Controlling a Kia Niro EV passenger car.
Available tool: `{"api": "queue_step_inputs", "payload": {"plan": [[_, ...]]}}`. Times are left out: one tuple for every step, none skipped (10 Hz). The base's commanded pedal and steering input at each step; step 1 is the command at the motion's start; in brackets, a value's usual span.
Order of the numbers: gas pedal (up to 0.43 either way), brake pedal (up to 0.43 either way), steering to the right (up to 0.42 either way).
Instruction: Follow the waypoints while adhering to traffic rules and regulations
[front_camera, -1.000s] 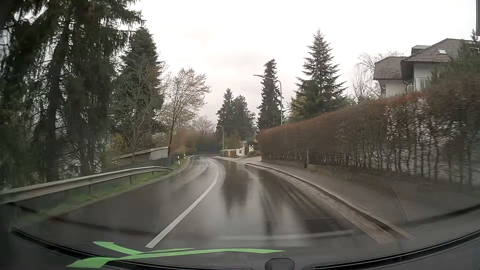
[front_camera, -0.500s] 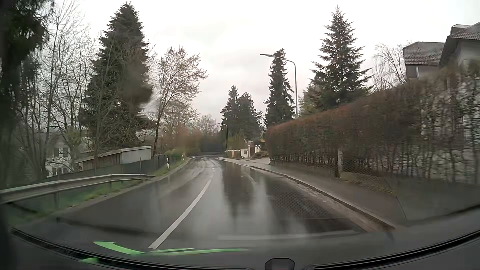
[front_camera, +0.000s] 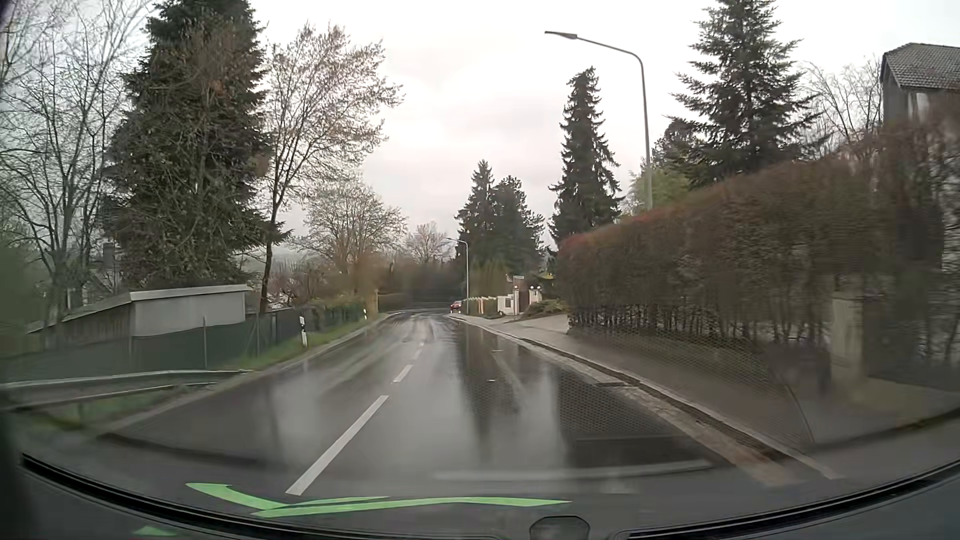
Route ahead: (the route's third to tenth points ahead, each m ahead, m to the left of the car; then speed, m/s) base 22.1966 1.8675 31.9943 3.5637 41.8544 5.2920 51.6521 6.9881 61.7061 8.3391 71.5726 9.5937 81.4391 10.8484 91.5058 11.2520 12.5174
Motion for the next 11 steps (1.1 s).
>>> {"api": "queue_step_inputs", "payload": {"plan": [[0.0, 0.0, -0.028], [0.0, 0.0, -0.028], [0.0, 0.0, -0.028], [0.0, 0.006, -0.028], [0.0, 0.006, -0.028], [0.0, 0.012, -0.028], [0.0, 0.018, -0.028], [0.0, 0.024, -0.028], [0.0, 0.03, -0.028], [0.0, 0.043, -0.028], [0.0, 0.049, -0.028]]}}
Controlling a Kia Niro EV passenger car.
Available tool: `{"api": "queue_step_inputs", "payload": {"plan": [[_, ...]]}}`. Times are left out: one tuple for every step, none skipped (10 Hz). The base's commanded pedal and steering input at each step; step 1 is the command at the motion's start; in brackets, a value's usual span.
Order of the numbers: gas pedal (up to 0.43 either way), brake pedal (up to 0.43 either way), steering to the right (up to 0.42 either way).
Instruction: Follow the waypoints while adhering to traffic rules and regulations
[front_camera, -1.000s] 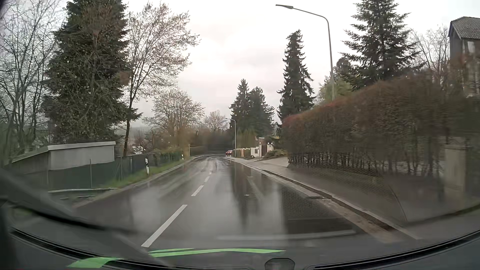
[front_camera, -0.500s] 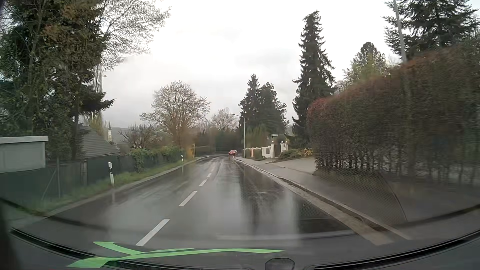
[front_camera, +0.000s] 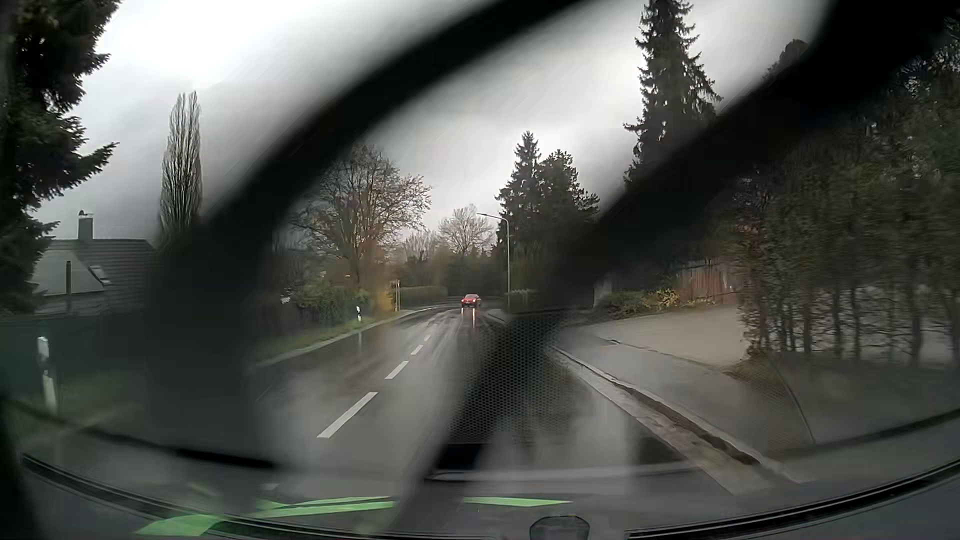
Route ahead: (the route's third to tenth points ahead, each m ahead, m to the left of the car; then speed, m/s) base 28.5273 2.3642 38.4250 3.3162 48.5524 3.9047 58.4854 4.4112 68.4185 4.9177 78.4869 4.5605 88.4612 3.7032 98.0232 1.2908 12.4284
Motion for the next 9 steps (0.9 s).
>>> {"api": "queue_step_inputs", "payload": {"plan": [[0.0, 0.061, -0.028], [0.0, 0.067, -0.028], [0.0, 0.067, -0.028], [0.0, 0.067, -0.028], [0.0, 0.067, -0.028], [0.0, 0.067, -0.028], [0.0, 0.067, -0.028], [0.0, 0.067, -0.026], [0.0, 0.067, -0.022]]}}
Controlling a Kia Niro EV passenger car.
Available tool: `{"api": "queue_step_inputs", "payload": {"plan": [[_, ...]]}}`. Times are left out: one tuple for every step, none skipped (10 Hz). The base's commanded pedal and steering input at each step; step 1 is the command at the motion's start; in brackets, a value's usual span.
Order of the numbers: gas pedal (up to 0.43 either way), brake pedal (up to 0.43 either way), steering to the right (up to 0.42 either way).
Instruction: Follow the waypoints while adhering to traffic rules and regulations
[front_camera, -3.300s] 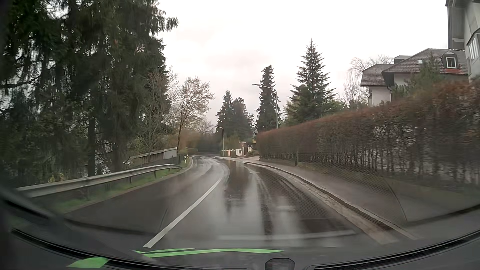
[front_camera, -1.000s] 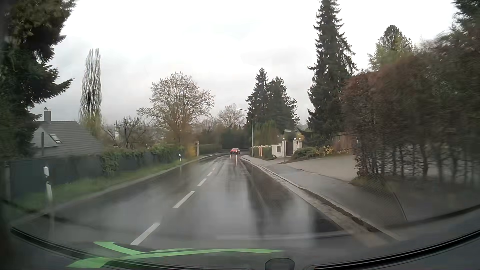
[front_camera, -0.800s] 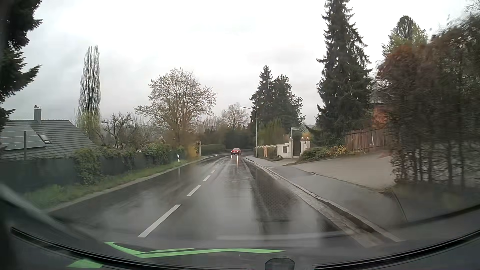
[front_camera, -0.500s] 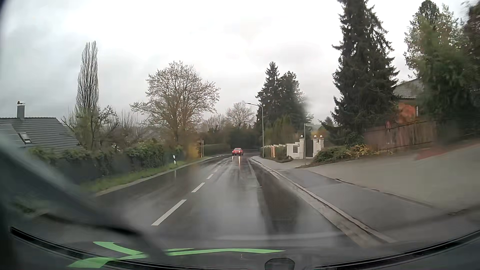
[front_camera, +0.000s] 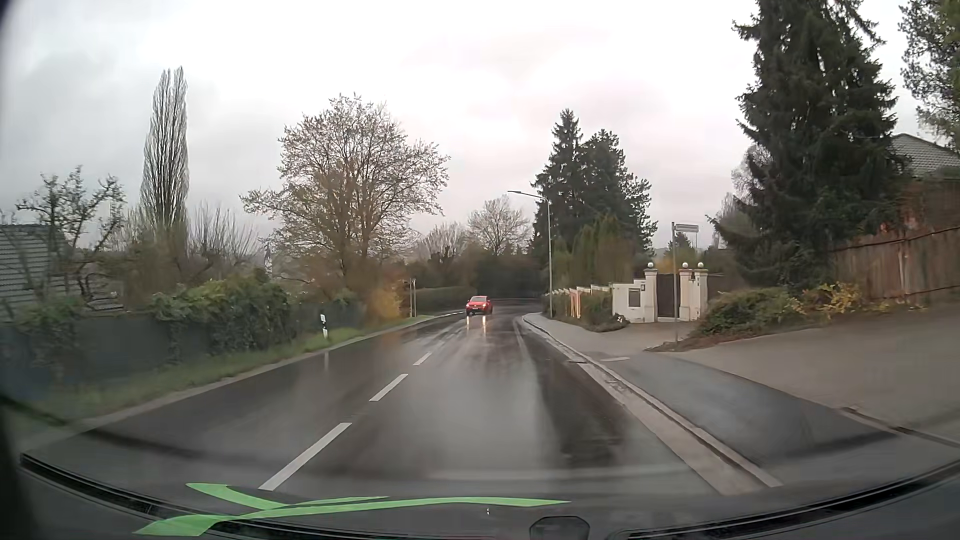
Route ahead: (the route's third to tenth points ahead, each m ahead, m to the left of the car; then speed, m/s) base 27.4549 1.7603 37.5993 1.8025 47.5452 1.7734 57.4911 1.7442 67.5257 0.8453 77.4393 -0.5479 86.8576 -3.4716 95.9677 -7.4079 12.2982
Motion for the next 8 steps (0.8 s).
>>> {"api": "queue_step_inputs", "payload": {"plan": [[0.0, 0.067, -0.019], [0.0, 0.067, -0.019], [0.0, 0.067, -0.019], [0.0, 0.067, -0.019], [0.0, 0.067, -0.018], [0.0, 0.067, -0.017], [0.0, 0.067, -0.012], [0.0, 0.067, -0.007]]}}
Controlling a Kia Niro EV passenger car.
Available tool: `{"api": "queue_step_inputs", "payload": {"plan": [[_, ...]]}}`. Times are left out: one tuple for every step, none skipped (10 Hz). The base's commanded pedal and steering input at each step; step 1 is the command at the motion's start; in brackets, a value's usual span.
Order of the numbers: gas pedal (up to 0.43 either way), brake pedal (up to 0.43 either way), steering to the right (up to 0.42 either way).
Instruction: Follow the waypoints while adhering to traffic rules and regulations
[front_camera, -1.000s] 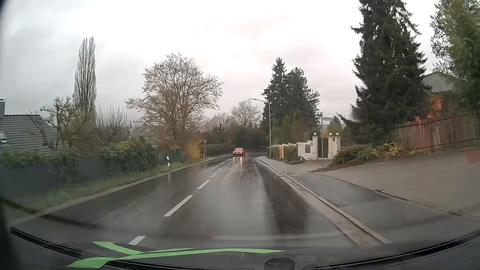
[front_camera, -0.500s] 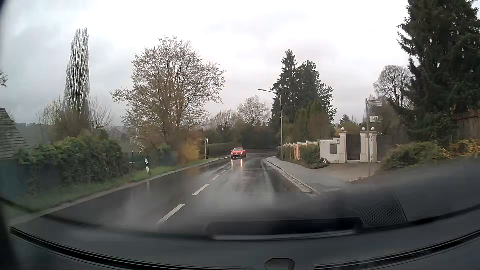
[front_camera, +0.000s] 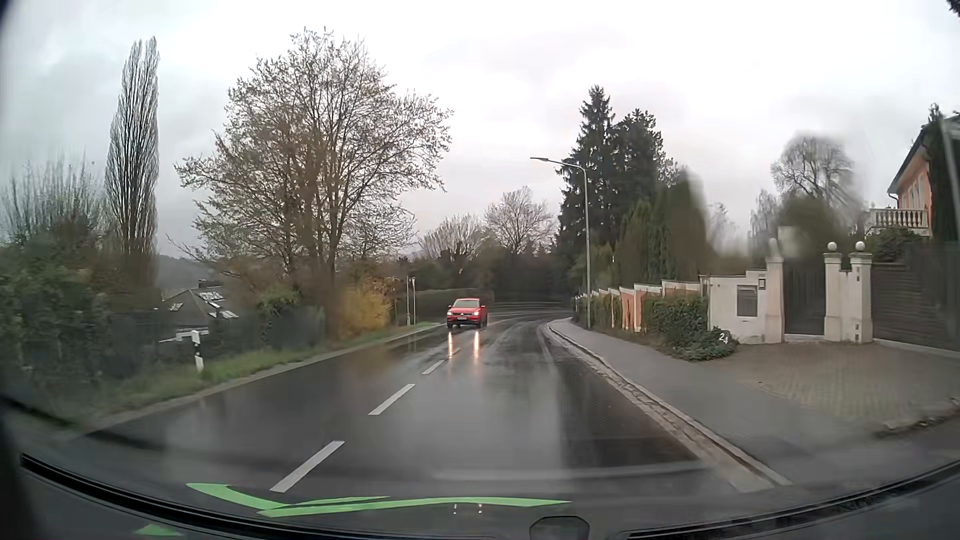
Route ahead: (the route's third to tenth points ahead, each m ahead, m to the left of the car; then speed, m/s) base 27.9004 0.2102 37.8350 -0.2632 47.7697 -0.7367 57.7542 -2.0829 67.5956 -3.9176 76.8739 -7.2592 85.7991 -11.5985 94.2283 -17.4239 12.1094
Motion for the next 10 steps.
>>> {"api": "queue_step_inputs", "payload": {"plan": [[0.0, 0.067, -0.006], [0.0, 0.067, -0.006], [0.0, 0.067, -0.007], [0.0, 0.067, -0.007], [0.0, 0.067, -0.007], [0.0, 0.067, -0.006], [0.0, 0.073, -0.003], [0.0, 0.067, -0.001], [0.0, 0.067, -0.001], [0.0, 0.067, -0.001]]}}
